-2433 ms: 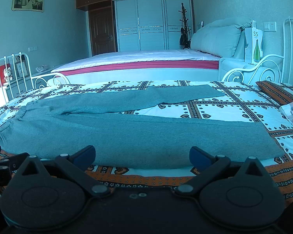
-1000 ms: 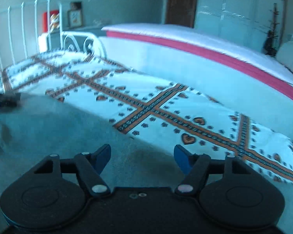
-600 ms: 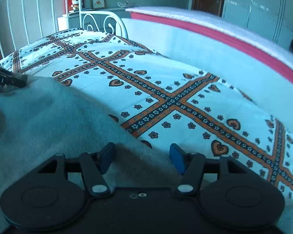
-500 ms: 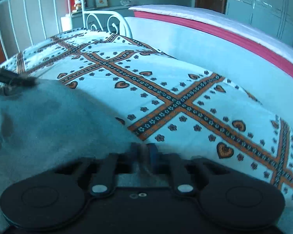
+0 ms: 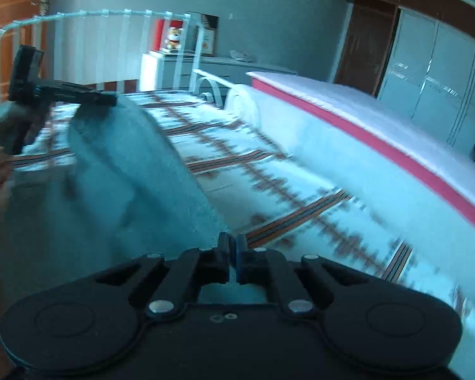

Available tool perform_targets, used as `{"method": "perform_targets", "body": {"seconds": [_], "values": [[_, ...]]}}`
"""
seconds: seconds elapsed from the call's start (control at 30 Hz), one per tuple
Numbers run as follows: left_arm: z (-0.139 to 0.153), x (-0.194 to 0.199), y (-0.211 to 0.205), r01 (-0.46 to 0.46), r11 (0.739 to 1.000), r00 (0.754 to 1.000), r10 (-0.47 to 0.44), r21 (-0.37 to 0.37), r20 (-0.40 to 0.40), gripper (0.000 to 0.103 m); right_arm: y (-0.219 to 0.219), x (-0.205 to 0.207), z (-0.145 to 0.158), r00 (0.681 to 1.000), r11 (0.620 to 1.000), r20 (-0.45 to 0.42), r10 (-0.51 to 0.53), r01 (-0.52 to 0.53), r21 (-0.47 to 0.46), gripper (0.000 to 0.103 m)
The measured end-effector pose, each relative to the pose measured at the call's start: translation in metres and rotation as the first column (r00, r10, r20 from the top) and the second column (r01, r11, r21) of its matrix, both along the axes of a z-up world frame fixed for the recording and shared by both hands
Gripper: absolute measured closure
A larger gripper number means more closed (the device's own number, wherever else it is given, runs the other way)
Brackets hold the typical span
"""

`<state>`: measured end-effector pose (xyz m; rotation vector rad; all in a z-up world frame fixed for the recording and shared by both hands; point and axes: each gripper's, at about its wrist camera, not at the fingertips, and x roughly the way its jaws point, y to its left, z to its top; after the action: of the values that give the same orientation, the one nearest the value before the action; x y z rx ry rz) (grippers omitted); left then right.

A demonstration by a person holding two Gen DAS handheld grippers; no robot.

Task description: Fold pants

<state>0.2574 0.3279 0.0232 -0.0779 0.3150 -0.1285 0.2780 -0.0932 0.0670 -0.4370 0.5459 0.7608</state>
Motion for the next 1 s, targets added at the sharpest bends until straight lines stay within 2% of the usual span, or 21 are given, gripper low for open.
{"method": "perform_targets", "body": {"seconds": [0.03,0.07,0.1,0.17,0.2,0.27,0.37,0.43,0.47,0.57,0.63,0.77,0.83,0.9,1.0], "values": [[-0.006,-0.021,-0.002,-0.026,1.0,1.0,0.025,-0.012,-0.016,0.053,-0.006,-0.02,-0.003,1.0,1.0,-0.004,-0.004,0.004,-0.005,0.103],[-0.016,-0.042,-0.002,-0.064,0.997,0.997,0.062,-0.047,-0.04,0.048,-0.014,-0.043,-0.009,1.0,1.0,0.01,-0.023,0.023,-0.01,0.093],[-0.026,-0.061,0.0,-0.09,0.992,0.994,0.084,-0.09,-0.077,0.045,-0.023,-0.063,-0.015,0.999,0.999,0.015,-0.043,0.043,-0.007,0.074],[-0.045,-0.098,0.001,-0.181,0.97,0.978,0.16,-0.165,-0.134,0.042,-0.044,-0.096,-0.028,0.996,0.996,-0.009,-0.086,0.087,0.017,0.061],[-0.052,-0.11,0.0,-0.203,0.96,0.973,0.175,-0.192,-0.151,0.037,-0.054,-0.107,-0.034,0.992,0.992,-0.025,-0.124,0.125,0.036,0.061],[-0.056,-0.128,-0.006,-0.272,0.936,0.955,0.234,-0.223,-0.182,0.035,-0.069,-0.119,-0.04,0.978,0.976,-0.067,-0.196,0.201,0.086,0.061],[-0.051,-0.137,-0.012,-0.32,0.893,0.941,0.261,-0.317,-0.216,0.035,-0.082,-0.121,-0.039,0.948,0.929,-0.128,-0.293,0.314,0.198,0.061],[-0.04,-0.141,-0.016,-0.317,0.898,0.942,0.259,-0.306,-0.213,0.035,-0.079,-0.118,-0.035,0.928,0.896,-0.162,-0.334,0.367,0.252,0.061],[-0.037,-0.138,-0.017,-0.323,0.89,0.939,0.258,-0.322,-0.228,0.035,-0.077,-0.117,-0.033,0.92,0.881,-0.167,-0.355,0.389,0.27,0.061],[-0.027,-0.139,-0.01,-0.323,0.83,0.943,0.237,-0.455,-0.235,0.035,-0.068,-0.108,-0.031,0.894,0.832,-0.222,-0.39,0.445,0.331,0.06],[-0.028,-0.136,-0.01,-0.318,0.795,0.944,0.213,-0.516,-0.253,0.035,-0.061,-0.099,-0.034,0.87,0.799,-0.265,-0.416,0.489,0.351,0.06],[-0.039,-0.126,-0.015,-0.334,0.752,0.934,0.182,-0.569,-0.308,0.036,-0.041,-0.075,-0.046,0.823,0.752,-0.351,-0.448,0.559,0.351,0.06],[-0.047,-0.117,-0.016,-0.351,0.733,0.926,0.179,-0.582,-0.333,0.036,-0.034,-0.059,-0.054,0.783,0.719,-0.408,-0.469,0.607,0.337,0.06],[-0.057,-0.105,-0.013,-0.371,0.688,0.917,0.165,-0.624,-0.363,0.036,-0.028,-0.044,-0.063,0.736,0.68,-0.475,-0.481,0.656,0.328,0.06],[-0.072,-0.09,-0.003,-0.411,0.586,0.904,0.164,-0.699,-0.394,0.036,-0.024,-0.013,-0.078,0.648,0.607,-0.576,-0.499,0.735,0.302,0.057]]}}
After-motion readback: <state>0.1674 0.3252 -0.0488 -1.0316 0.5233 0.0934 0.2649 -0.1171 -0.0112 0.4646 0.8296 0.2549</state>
